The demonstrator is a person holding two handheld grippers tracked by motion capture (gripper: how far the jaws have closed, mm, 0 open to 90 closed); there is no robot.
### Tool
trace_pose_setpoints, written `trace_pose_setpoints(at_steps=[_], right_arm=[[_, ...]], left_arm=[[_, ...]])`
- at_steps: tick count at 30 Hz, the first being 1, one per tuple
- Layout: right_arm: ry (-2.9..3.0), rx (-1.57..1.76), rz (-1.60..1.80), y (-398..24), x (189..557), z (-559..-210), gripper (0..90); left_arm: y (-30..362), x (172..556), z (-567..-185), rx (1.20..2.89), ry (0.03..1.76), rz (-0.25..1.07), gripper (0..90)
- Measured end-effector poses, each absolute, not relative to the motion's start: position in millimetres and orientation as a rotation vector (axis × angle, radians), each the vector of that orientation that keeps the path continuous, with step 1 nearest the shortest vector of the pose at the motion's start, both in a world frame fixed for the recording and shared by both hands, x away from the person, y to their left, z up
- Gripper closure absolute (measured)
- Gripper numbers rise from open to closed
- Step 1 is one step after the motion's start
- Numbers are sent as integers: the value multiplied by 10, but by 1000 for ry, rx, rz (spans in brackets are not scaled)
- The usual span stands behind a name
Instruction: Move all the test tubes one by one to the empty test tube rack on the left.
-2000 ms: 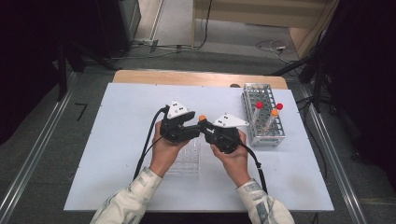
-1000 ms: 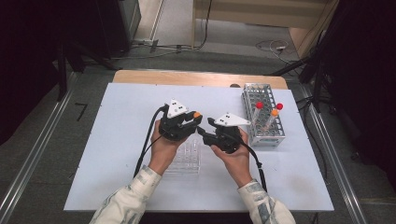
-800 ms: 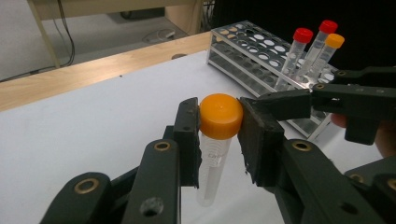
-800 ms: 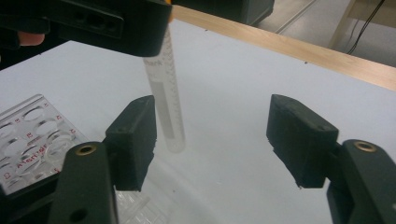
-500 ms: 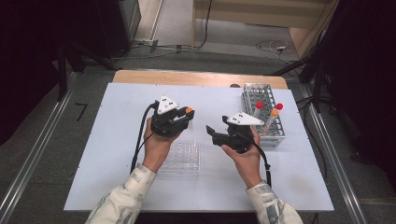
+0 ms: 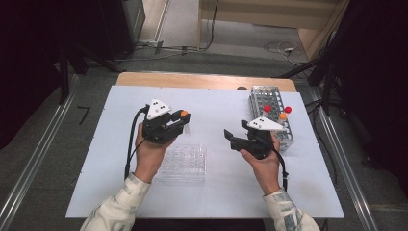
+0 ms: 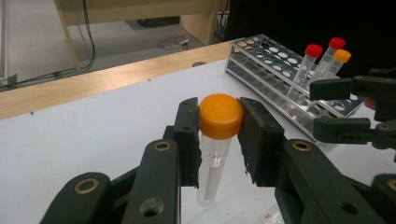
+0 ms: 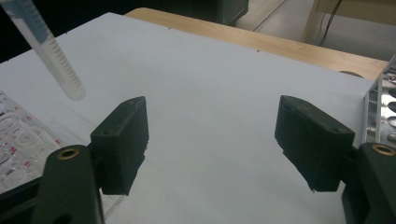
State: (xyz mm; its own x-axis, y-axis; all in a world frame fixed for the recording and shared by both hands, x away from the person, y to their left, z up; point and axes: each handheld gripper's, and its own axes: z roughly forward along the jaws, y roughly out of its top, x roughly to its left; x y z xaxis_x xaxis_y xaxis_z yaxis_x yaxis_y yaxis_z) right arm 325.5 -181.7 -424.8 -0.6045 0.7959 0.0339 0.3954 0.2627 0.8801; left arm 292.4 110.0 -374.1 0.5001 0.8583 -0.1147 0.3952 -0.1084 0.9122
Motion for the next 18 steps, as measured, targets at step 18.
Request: trace_pose_setpoints(at_steps=[18], right_arm=[[2123,1087,1282,-1862,3252,-4259,239]], left_arm=[[1135,2593,-3747,1766,1012,542,697]])
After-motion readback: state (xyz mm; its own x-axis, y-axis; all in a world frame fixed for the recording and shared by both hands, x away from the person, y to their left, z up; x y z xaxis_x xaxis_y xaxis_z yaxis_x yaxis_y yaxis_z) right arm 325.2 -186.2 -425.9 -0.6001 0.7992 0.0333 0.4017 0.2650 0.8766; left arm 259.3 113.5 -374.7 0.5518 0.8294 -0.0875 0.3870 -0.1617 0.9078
